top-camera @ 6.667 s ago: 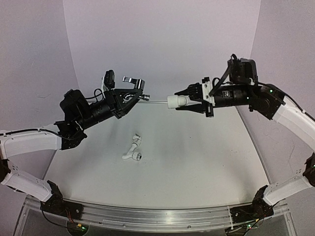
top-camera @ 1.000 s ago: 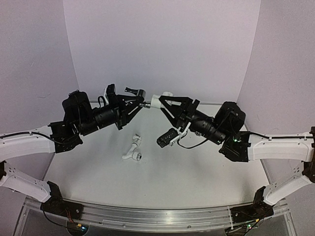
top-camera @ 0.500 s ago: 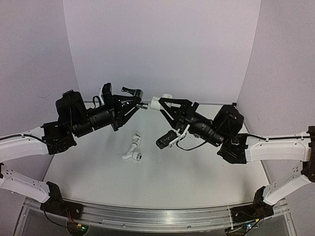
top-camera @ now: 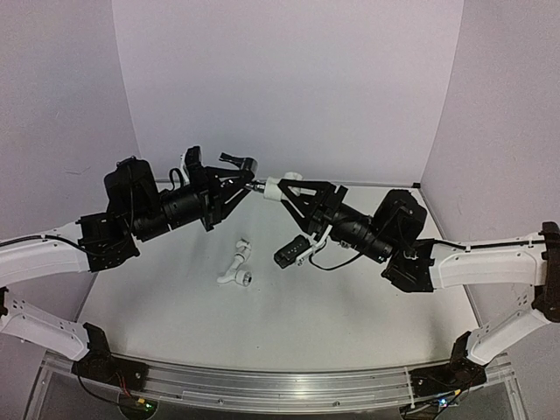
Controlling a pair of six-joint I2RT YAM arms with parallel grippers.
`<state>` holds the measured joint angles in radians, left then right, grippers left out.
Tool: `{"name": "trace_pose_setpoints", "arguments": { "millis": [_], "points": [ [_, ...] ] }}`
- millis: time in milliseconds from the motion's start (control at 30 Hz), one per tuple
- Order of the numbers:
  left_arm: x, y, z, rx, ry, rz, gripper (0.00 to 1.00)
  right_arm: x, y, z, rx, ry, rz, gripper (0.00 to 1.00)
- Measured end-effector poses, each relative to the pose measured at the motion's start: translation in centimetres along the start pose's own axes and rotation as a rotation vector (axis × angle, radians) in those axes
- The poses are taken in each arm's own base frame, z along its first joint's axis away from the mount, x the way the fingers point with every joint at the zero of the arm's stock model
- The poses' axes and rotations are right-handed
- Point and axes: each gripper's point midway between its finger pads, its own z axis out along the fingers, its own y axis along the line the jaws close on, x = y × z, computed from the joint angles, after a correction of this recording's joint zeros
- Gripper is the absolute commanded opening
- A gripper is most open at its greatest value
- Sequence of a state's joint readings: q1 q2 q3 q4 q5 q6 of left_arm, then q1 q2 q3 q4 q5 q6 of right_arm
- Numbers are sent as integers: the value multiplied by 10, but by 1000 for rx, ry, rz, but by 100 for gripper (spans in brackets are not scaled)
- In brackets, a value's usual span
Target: Install the water faucets
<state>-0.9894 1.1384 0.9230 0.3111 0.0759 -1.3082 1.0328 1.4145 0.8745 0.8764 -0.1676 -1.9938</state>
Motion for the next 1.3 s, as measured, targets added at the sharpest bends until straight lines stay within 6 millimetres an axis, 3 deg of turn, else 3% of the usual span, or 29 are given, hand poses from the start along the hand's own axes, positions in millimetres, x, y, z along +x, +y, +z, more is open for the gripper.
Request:
{"name": "trace_pose_setpoints", "arguments": {
  "millis": [700, 1300],
  "points": [
    [-2, 1, 4, -8, -21, -2, 0, -4, -4, 2, 29, 0, 1, 0],
    [-2, 13, 10, -44, -32, 65, 0, -2, 8, 1, -39, 21, 5, 0]
  ]
}}
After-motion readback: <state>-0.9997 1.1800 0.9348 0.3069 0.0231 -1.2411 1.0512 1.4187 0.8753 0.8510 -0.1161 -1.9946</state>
